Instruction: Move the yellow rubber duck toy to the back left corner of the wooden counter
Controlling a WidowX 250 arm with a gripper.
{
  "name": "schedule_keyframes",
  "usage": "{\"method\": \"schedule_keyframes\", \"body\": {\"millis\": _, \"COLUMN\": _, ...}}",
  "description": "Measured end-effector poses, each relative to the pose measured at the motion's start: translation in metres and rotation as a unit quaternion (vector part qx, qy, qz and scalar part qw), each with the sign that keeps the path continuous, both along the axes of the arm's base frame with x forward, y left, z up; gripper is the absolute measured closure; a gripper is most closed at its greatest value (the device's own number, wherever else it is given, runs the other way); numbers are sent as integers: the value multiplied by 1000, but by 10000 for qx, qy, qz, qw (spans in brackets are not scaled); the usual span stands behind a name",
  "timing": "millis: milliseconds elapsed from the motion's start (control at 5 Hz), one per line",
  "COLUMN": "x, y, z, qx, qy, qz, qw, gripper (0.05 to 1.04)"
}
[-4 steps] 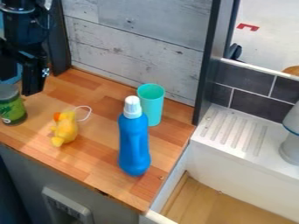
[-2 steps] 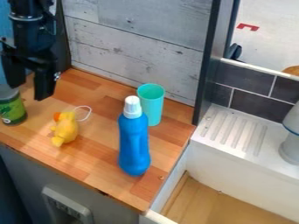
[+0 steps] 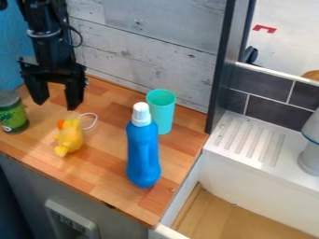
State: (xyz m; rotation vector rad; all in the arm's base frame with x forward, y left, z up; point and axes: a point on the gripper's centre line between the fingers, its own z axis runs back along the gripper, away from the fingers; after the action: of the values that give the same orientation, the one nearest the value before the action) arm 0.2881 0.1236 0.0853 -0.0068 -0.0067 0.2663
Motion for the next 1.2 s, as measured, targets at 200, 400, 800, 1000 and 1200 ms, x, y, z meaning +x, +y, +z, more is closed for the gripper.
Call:
{"method": "schedule_keyframes", "body": {"millis": 200, "x": 0, "y": 4, "z": -22, "qx": -325, "qy": 189, "qz": 538, "qw": 9978, "gripper": 83}}
{"method": "schedule_keyframes", "body": {"millis": 400, "x": -1, "y": 7, "z": -40, "qx": -243, "qy": 437, "qz": 727, "qw": 9961, "gripper": 83}}
{"method": "schedule_keyframes", "body": {"millis": 800, "x": -6, "y": -1, "z": -80, "qx": 167, "qy": 955, "qz": 604, "qw": 9935, "gripper": 83}}
{"method": "schedule_keyframes", "body": {"millis": 1000, "x": -8, "y": -3, "z": -82, "qx": 210, "qy": 876, "qz": 636, "qw": 9939, "gripper": 133}}
{"method": "schedule_keyframes", "body": {"millis": 1200, "x": -22, "y": -4, "z": -80, "qx": 280, "qy": 1029, "qz": 564, "qw": 9927, "gripper": 371}}
